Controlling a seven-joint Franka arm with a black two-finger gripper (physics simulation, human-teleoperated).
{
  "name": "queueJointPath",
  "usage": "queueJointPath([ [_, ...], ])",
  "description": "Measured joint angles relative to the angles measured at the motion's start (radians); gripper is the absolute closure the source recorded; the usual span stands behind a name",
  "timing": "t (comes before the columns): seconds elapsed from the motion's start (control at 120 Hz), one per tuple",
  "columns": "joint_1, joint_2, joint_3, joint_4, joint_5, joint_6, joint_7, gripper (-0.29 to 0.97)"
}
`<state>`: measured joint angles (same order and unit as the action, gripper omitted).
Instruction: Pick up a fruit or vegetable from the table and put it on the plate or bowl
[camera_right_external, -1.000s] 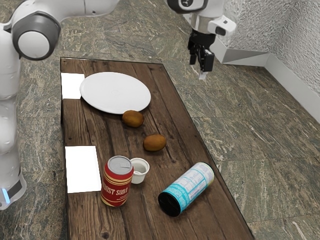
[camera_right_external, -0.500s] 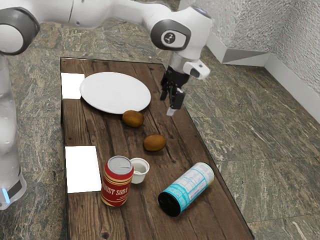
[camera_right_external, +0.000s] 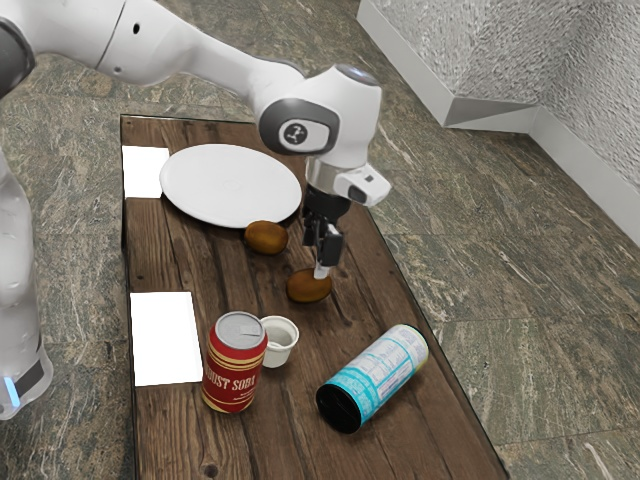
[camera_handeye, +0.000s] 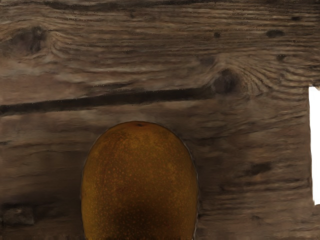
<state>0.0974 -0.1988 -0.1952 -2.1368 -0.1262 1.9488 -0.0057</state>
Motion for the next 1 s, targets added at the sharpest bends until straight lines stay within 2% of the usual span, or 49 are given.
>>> queueJointPath([
  [0.275, 0.004, -0.005, 0.002, -0.07, -0.001, 0.063, 0.007, 0.0],
  [0.767, 0.007, 0.106, 0.003, -0.074, -0.003, 0.153, 0.013, 0.01],
  [0.817, 0.007, 0.113, 0.003, -0.074, -0.005, 0.156, 0.013, 0.05],
  [1.0, 0.003, 0.116, 0.024, -0.068, -0.016, 0.148, 0.011, 0.39],
])
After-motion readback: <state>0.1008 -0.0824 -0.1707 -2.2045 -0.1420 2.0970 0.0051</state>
